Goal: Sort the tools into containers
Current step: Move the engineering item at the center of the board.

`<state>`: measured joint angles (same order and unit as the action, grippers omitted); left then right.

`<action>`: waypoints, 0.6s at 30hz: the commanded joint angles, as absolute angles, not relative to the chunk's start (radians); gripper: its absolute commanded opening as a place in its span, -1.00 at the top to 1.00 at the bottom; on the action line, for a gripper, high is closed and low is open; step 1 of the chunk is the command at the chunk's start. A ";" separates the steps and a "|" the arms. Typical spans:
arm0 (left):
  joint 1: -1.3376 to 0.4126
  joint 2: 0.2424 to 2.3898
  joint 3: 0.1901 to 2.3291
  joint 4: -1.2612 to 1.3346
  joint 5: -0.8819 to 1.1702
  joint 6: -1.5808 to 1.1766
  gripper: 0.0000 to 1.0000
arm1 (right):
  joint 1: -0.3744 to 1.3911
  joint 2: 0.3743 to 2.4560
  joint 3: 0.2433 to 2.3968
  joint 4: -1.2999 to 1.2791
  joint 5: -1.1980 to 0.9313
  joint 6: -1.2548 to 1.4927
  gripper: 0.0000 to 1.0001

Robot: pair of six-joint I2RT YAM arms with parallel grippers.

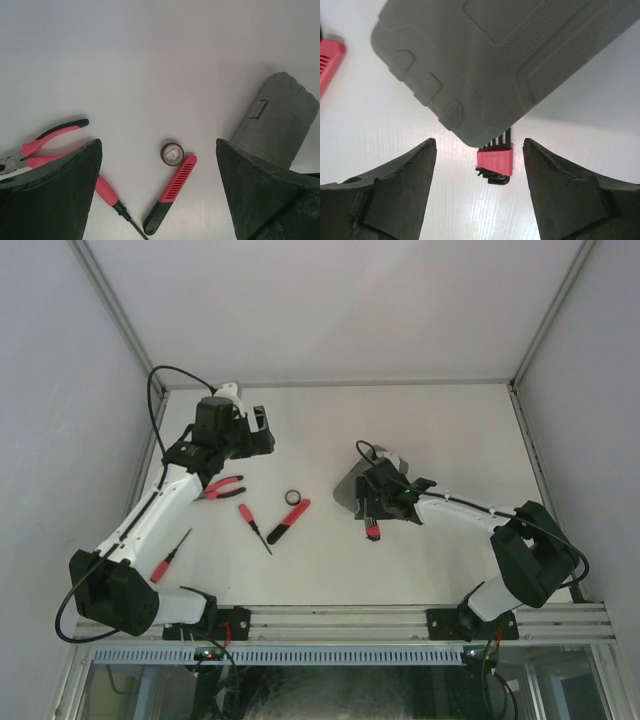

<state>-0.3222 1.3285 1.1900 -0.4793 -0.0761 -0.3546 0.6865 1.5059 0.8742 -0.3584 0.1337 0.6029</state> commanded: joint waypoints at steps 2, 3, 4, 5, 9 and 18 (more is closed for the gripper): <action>-0.308 1.272 1.176 -0.436 -0.082 -0.348 -0.96 | 0.701 1.541 0.888 -0.402 0.196 0.638 -0.38; -0.308 1.268 1.174 -0.436 -0.082 -0.348 -0.96 | 0.701 1.544 0.887 -0.405 0.196 0.638 -0.38; -0.308 1.265 1.174 -0.436 -0.083 -0.348 -0.96 | 0.702 1.545 0.887 -0.406 0.193 0.636 -0.38; -0.308 1.263 1.174 -0.436 -0.084 -0.347 -0.96 | 0.704 1.546 0.884 -0.405 0.185 0.631 -0.37; -0.307 1.263 1.176 -0.442 -0.086 -0.345 -0.96 | 0.716 1.556 0.882 -0.403 0.151 0.610 -0.30; -0.303 1.262 1.177 -0.446 -0.086 -0.346 -0.96 | 0.738 1.597 0.882 -0.438 0.114 0.616 -0.20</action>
